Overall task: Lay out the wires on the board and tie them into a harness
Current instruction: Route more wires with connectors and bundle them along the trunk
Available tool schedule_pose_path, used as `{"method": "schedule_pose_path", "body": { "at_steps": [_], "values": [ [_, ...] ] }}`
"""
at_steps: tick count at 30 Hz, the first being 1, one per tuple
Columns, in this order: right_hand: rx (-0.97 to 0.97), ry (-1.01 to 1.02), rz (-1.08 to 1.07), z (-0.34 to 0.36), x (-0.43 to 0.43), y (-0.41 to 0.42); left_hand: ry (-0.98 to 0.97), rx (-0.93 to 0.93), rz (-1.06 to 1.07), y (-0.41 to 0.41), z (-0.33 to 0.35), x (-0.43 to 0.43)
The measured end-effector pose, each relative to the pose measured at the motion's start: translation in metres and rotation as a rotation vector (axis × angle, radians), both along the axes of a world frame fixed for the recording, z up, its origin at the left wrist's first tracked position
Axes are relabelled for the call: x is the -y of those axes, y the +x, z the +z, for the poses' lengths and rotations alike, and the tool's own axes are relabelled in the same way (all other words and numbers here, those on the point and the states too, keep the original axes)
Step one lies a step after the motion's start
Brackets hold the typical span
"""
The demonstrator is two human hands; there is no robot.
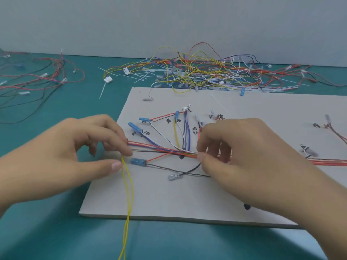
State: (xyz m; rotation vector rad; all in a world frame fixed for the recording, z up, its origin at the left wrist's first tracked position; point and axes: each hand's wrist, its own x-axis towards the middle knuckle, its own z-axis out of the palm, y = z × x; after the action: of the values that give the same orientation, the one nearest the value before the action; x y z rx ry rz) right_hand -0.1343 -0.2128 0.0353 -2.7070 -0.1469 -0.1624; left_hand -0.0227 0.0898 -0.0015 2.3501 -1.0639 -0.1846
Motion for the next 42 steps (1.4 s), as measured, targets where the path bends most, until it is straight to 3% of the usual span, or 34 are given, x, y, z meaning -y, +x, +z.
{"method": "schedule_pose_path", "body": {
  "at_steps": [5, 11, 17, 21, 23, 25, 30, 37, 38, 41, 42],
  "values": [
    [0.039, 0.067, 0.057, 0.000, -0.002, -0.001, -0.062, 0.128, 0.017, -0.012, -0.002, 0.016],
    [0.087, 0.155, 0.121, -0.003, -0.008, -0.002, -0.140, 0.129, -0.011, -0.022, 0.022, 0.055],
    [-0.357, 0.873, 0.137, -0.005, -0.030, -0.010, -0.227, 0.051, 0.055, -0.025, 0.055, 0.110],
    [-0.690, 1.401, 0.221, 0.004, -0.020, -0.006, -0.170, -0.016, 0.158, -0.016, 0.062, 0.132],
    [-0.799, 1.517, 0.256, 0.011, -0.006, -0.003, -0.145, -0.068, 0.226, -0.011, 0.060, 0.138],
    [-0.811, 1.550, 0.289, 0.011, 0.002, 0.000, -0.128, -0.038, 0.319, -0.006, 0.055, 0.142],
    [-0.597, 1.316, 0.259, -0.006, -0.017, -0.005, -0.095, 0.029, 0.442, -0.007, 0.054, 0.151],
    [-0.433, 1.288, 0.101, 0.005, 0.013, 0.012, -0.238, 0.188, 0.279, -0.040, 0.044, 0.119],
    [-0.421, 1.274, 0.085, 0.006, 0.017, 0.014, -0.197, 0.198, 0.210, -0.044, 0.040, 0.116],
    [-0.390, 1.232, 0.012, 0.001, 0.021, 0.017, 0.092, -0.083, 0.114, -0.042, 0.032, 0.117],
    [-0.377, 1.230, -0.008, -0.001, 0.021, 0.018, 0.086, -0.018, 0.067, -0.042, 0.027, 0.111]
  ]
}}
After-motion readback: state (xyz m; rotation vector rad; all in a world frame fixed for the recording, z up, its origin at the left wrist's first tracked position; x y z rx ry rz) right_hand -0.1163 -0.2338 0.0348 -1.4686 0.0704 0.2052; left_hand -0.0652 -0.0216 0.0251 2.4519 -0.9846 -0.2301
